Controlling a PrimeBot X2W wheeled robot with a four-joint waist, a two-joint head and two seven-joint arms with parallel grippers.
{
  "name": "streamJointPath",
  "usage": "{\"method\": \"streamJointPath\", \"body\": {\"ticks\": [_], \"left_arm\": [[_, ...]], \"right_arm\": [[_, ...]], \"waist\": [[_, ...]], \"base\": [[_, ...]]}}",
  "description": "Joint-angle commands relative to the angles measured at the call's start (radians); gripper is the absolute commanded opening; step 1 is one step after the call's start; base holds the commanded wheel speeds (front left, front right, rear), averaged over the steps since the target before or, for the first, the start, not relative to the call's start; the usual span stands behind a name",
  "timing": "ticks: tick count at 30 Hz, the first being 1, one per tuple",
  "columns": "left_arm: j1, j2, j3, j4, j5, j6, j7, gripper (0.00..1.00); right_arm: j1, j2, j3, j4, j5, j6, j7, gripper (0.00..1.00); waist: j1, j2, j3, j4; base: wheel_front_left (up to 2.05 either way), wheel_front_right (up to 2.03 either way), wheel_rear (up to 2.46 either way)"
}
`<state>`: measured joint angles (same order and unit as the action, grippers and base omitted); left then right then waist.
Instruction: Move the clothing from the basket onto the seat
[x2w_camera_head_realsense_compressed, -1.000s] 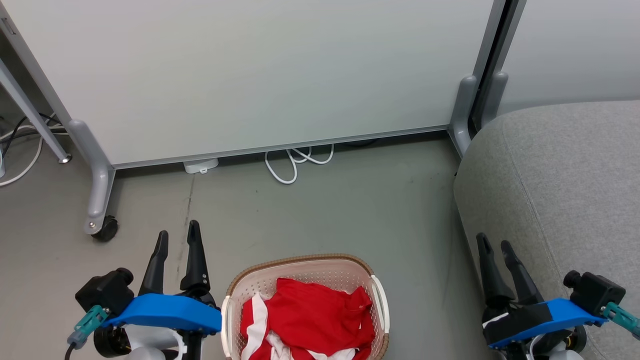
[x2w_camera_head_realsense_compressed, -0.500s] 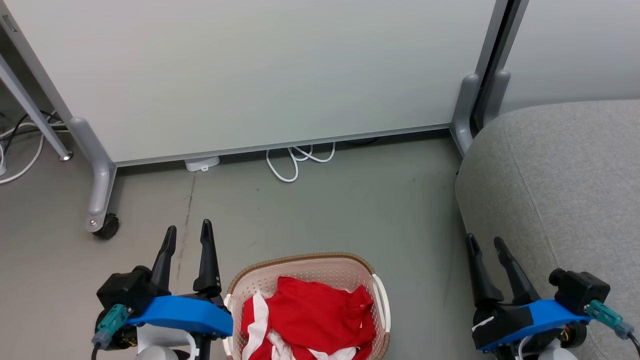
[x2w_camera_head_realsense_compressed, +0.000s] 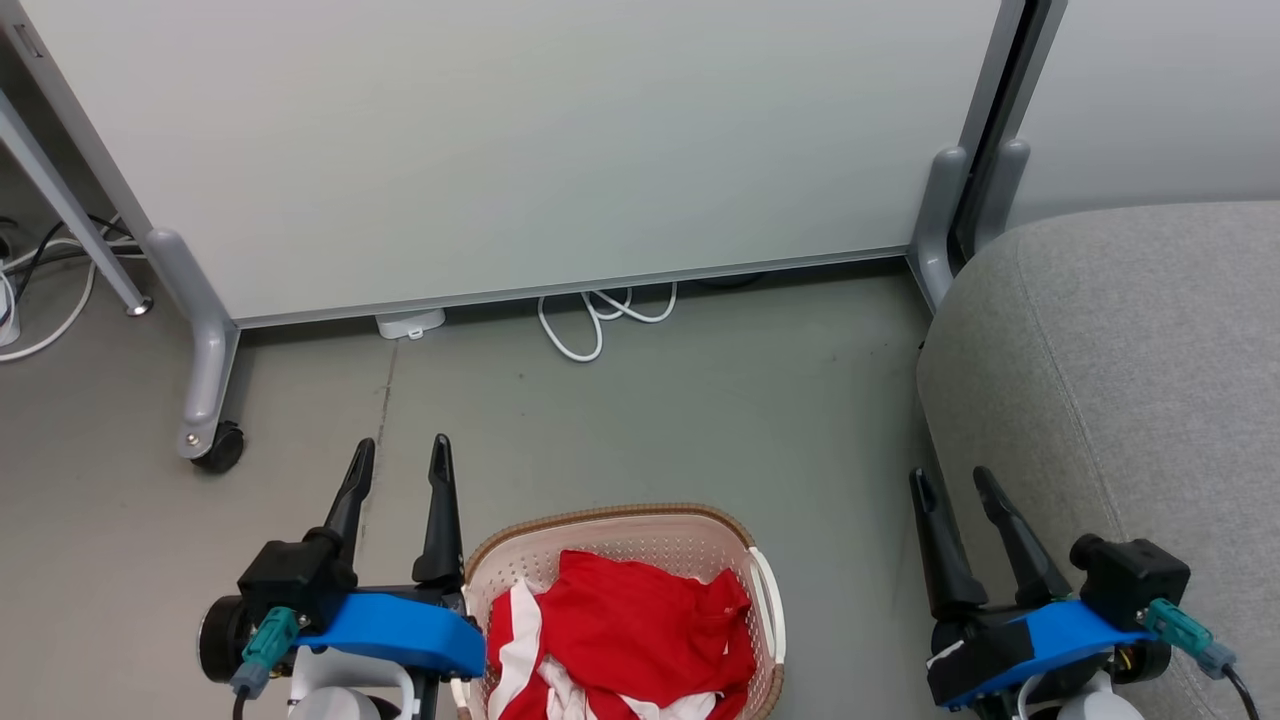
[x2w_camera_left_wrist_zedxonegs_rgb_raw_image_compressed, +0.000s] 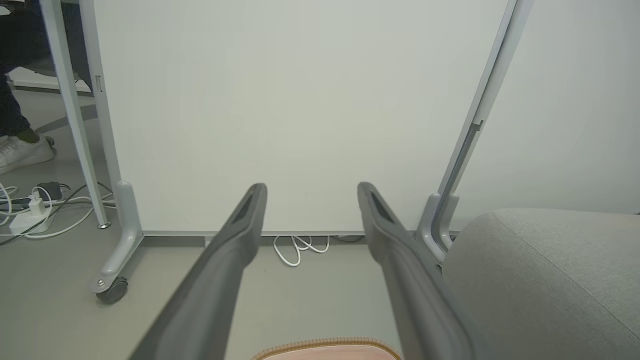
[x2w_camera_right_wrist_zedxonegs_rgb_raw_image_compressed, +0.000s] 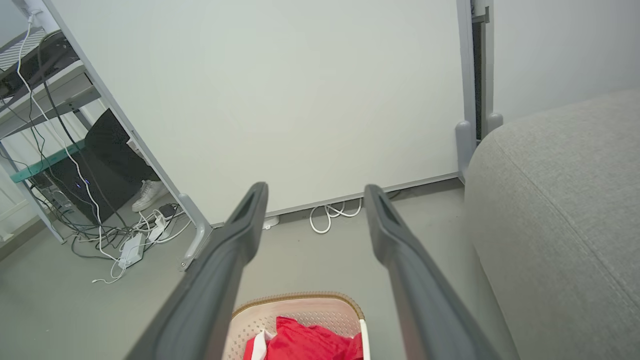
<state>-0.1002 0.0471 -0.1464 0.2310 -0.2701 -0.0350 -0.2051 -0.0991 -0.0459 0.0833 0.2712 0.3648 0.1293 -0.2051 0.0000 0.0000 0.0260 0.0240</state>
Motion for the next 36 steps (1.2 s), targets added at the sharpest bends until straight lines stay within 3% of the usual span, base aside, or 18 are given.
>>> {"method": "streamJointPath", "body": {"ticks": [1,30,36], "left_arm": [[-0.017,0.004,-0.005,-0.002,0.017,0.001,-0.008,1.00],[-0.023,0.004,-0.047,0.050,0.188,-0.014,-0.063,1.00],[-0.023,0.004,-0.039,0.058,0.163,-0.019,-0.062,1.00]], "right_arm": [[-0.014,-0.006,0.003,-0.002,-0.016,0.002,-0.008,1.00],[-0.014,-0.007,0.034,0.020,-0.235,0.002,-0.062,1.00],[-0.016,-0.007,0.032,0.023,-0.226,0.002,-0.061,1.00]], "waist": [[0.0000,0.0000,0.000,0.000],[0.0000,0.0000,0.004,0.003],[0.0000,0.0000,0.006,0.004]], "base": [[0.00,0.00,0.00],[0.00,0.00,0.00],[0.00,0.00,0.00]]}}
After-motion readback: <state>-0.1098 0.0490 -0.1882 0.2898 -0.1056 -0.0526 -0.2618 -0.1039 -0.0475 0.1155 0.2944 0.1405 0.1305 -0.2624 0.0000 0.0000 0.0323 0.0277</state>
